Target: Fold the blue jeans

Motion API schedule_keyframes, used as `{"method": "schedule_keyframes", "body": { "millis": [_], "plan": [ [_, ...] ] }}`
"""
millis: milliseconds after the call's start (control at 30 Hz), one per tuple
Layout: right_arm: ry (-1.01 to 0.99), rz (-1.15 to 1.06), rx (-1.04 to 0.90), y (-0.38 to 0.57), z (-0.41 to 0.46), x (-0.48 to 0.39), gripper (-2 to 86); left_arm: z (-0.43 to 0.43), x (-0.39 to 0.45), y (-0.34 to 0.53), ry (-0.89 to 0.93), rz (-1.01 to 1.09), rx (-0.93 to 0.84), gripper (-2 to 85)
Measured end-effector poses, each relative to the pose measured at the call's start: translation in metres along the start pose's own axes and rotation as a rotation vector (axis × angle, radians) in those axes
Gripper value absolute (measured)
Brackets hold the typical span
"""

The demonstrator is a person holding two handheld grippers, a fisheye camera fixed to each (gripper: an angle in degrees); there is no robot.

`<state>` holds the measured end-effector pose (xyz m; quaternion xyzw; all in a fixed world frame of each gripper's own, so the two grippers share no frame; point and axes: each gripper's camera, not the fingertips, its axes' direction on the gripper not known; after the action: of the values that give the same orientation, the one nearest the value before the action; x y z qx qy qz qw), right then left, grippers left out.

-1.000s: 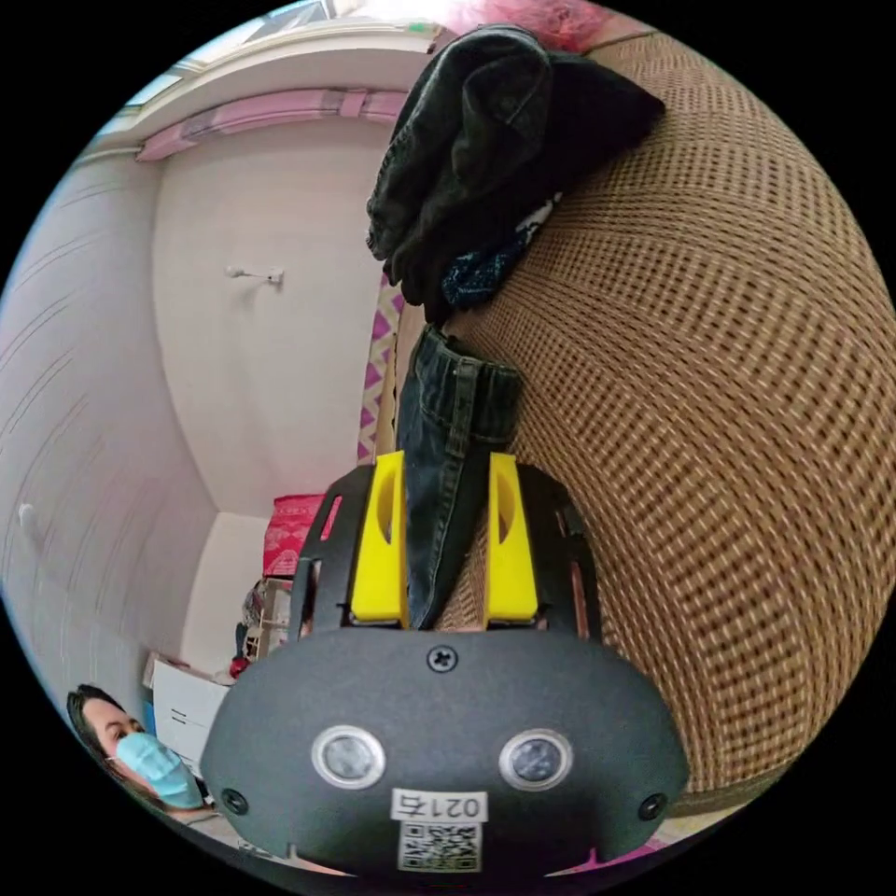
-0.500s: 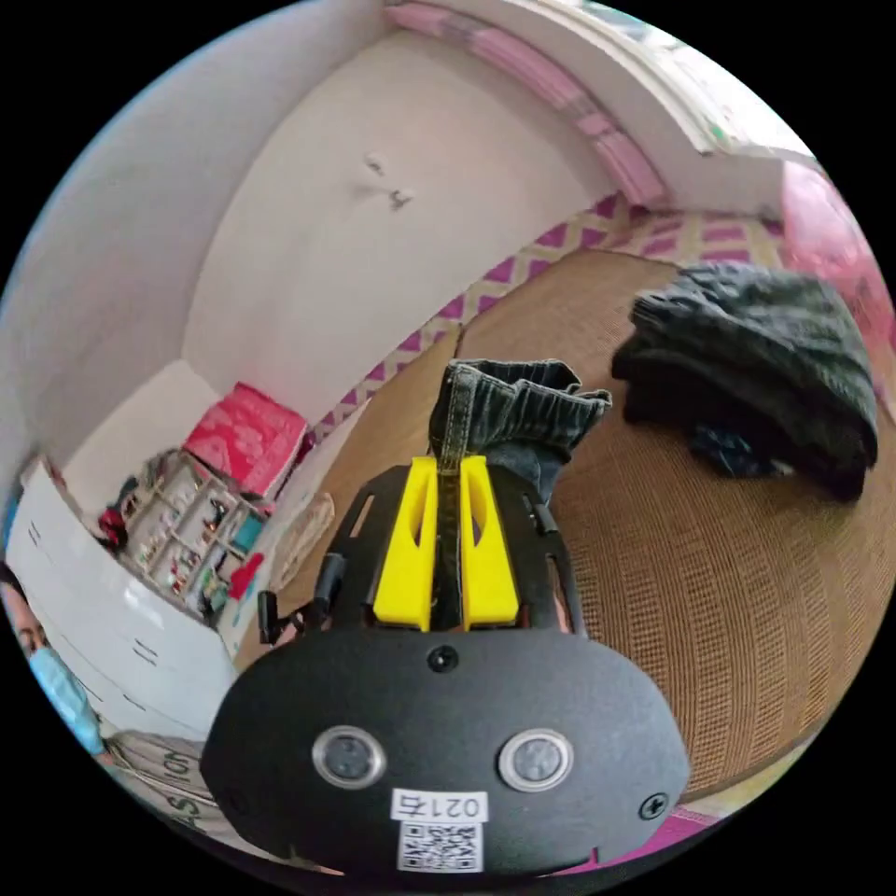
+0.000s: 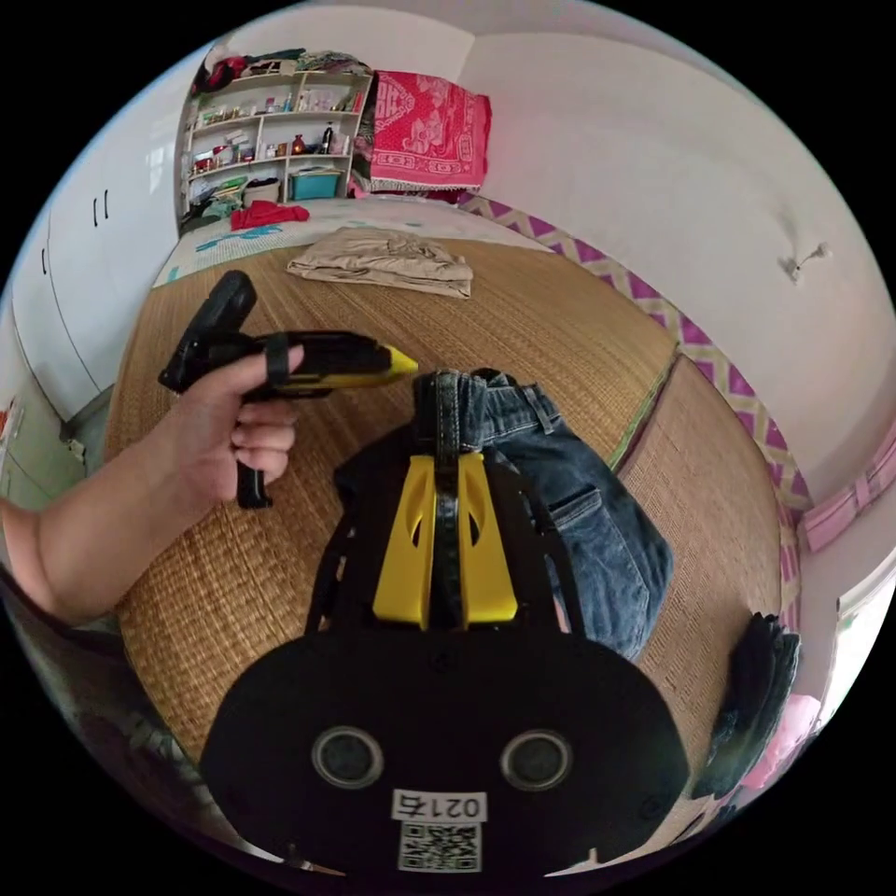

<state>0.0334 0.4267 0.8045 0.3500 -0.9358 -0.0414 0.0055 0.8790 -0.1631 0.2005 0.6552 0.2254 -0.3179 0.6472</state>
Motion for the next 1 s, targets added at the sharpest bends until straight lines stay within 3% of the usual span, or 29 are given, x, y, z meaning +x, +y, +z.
{"method": "schedule_keyframes", "body": {
  "millis": [67, 133, 200, 333, 433, 467, 567, 700, 767, 833, 900, 1000],
  "plan": [
    [0.056, -0.019, 0.035, -0.005, -0.008, -0.012, 4.0, -0.038, -0.005, -0.01, -0.012, 0.0, 0.105, -0.9],
    [0.105, -0.067, 0.051, -0.004, -0.007, -0.028, 4.1, -0.041, -0.006, -0.012, 0.012, 0.017, 0.107, -0.9],
    [0.024, -0.149, -0.033, 0.009, 0.034, -0.051, 5.0, -0.028, -0.008, -0.01, 0.042, 0.021, 0.072, -0.8],
    [0.096, -0.227, -0.055, 0.041, 0.066, -0.072, 6.6, 0.022, -0.01, -0.005, 0.248, 0.061, -0.073, 0.0],
    [-0.121, -0.139, -0.059, 0.05, 0.054, -0.043, 7.4, 0.09, 0.003, 0.003, 0.428, 0.113, -0.358, 2.3],
    [-0.205, -0.084, -0.04, 0.061, 0.048, -0.023, 7.5, 0.121, 0.0, 0.013, 0.313, 0.085, -0.501, 1.9],
    [-0.25, 0.121, 0.072, 0.111, 0.022, 0.057, 6.8, 0.136, -0.005, 0.02, -0.083, 0.132, -0.508, -0.4],
    [-0.066, 0.379, 0.063, 0.212, 0.015, 0.194, 7.7, 0.157, -0.01, 0.026, -0.087, 0.11, -0.511, -0.6],
    [-0.082, 0.501, -0.001, 0.262, 0.036, 0.254, 9.0, 0.162, -0.01, 0.028, -0.092, 0.052, -0.475, -0.1],
    [-0.234, 0.646, -0.036, 0.317, 0.065, 0.311, 10.3, 0.147, -0.003, 0.026, -0.062, 0.023, -0.354, 1.9],
    [-0.518, 0.835, -0.021, 0.388, 0.112, 0.369, 11.4, 0.134, 0.005, 0.022, 0.021, 0.014, -0.277, 7.1],
    [-0.779, 0.994, 0.022, 0.453, 0.168, 0.407, 13.2, 0.152, 0.009, 0.008, -0.061, 0.025, -0.393, 16.4]
  ]
}}
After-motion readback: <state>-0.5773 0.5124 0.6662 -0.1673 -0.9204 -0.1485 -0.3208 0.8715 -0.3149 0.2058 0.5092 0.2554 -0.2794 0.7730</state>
